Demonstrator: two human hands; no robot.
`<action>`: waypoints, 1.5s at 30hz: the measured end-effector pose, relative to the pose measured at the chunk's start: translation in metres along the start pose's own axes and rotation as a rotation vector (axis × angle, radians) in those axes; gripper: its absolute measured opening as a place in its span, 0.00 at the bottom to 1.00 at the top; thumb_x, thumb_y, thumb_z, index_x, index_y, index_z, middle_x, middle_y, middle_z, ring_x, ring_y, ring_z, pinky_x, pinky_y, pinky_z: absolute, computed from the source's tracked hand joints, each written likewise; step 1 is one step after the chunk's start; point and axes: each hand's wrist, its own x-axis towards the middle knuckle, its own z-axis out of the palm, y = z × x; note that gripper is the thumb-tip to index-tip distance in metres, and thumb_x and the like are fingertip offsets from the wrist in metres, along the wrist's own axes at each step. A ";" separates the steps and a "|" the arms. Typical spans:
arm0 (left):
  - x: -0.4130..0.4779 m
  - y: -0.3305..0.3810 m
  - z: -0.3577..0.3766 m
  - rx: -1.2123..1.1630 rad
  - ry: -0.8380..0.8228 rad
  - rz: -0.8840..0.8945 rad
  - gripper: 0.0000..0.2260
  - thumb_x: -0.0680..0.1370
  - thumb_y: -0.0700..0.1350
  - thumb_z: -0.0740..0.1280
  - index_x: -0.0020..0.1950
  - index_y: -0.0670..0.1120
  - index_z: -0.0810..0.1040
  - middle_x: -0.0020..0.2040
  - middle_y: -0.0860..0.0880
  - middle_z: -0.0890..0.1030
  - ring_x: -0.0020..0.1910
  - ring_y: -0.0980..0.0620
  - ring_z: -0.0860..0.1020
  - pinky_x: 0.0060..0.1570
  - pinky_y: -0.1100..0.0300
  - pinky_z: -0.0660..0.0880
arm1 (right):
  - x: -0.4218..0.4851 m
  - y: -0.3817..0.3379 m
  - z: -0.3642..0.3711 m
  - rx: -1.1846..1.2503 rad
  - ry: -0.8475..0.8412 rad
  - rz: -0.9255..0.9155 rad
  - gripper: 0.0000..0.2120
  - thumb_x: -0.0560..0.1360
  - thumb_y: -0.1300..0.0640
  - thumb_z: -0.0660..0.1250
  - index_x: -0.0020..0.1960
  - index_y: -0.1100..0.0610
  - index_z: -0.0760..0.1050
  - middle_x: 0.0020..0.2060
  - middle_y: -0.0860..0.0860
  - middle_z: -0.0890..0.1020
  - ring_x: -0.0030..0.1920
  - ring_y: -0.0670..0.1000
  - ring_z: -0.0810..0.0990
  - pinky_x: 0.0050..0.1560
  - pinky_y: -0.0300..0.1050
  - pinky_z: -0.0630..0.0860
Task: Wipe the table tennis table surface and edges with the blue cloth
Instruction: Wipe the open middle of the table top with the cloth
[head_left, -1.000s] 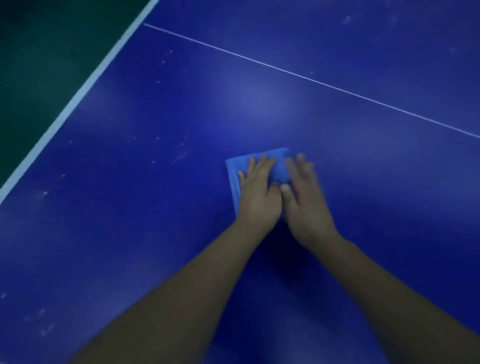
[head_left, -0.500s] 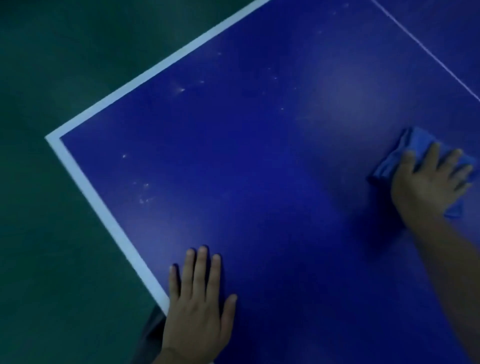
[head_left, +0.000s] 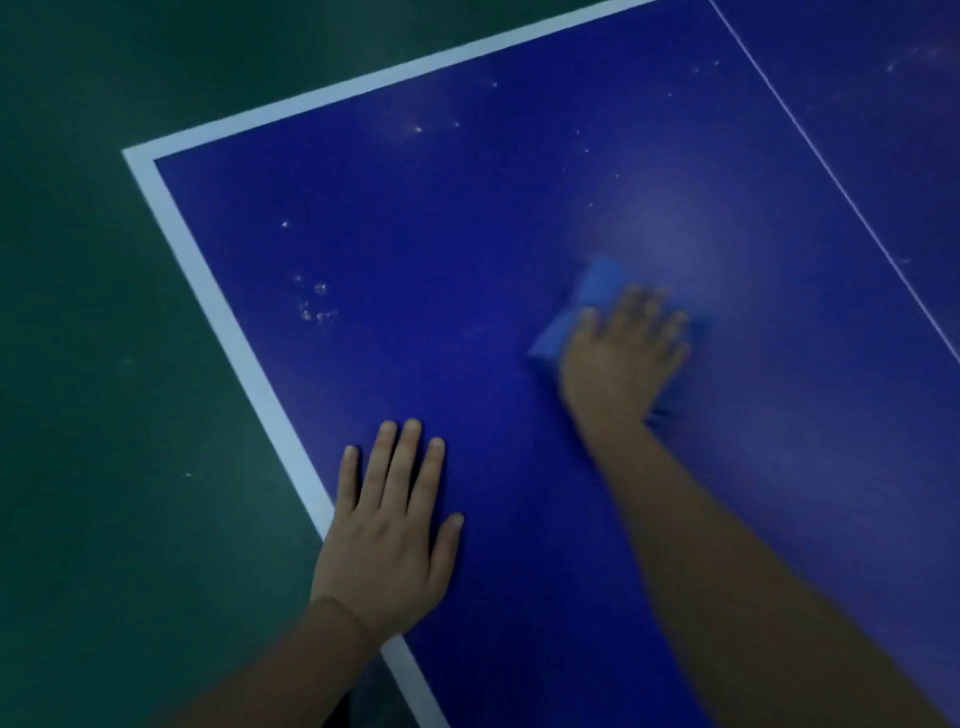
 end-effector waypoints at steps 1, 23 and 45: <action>-0.001 0.002 -0.003 -0.025 0.022 -0.003 0.30 0.83 0.58 0.52 0.80 0.42 0.61 0.81 0.40 0.58 0.81 0.40 0.53 0.78 0.38 0.48 | -0.025 -0.023 0.005 -0.009 -0.052 -0.192 0.33 0.82 0.38 0.43 0.81 0.55 0.57 0.80 0.57 0.57 0.79 0.65 0.54 0.76 0.64 0.46; -0.006 0.026 -0.002 -0.675 0.326 -0.866 0.35 0.82 0.56 0.56 0.82 0.43 0.42 0.83 0.48 0.41 0.80 0.53 0.45 0.77 0.54 0.52 | -0.007 -0.039 -0.014 -0.117 -0.145 -0.396 0.35 0.80 0.40 0.43 0.81 0.58 0.56 0.81 0.59 0.53 0.80 0.66 0.47 0.76 0.68 0.47; -0.008 0.023 -0.007 -0.802 0.398 -0.841 0.34 0.79 0.55 0.51 0.82 0.43 0.45 0.83 0.48 0.45 0.78 0.61 0.44 0.73 0.71 0.41 | 0.001 -0.087 0.000 -0.123 -0.184 -0.850 0.32 0.83 0.38 0.44 0.82 0.52 0.54 0.81 0.55 0.52 0.80 0.63 0.49 0.77 0.66 0.49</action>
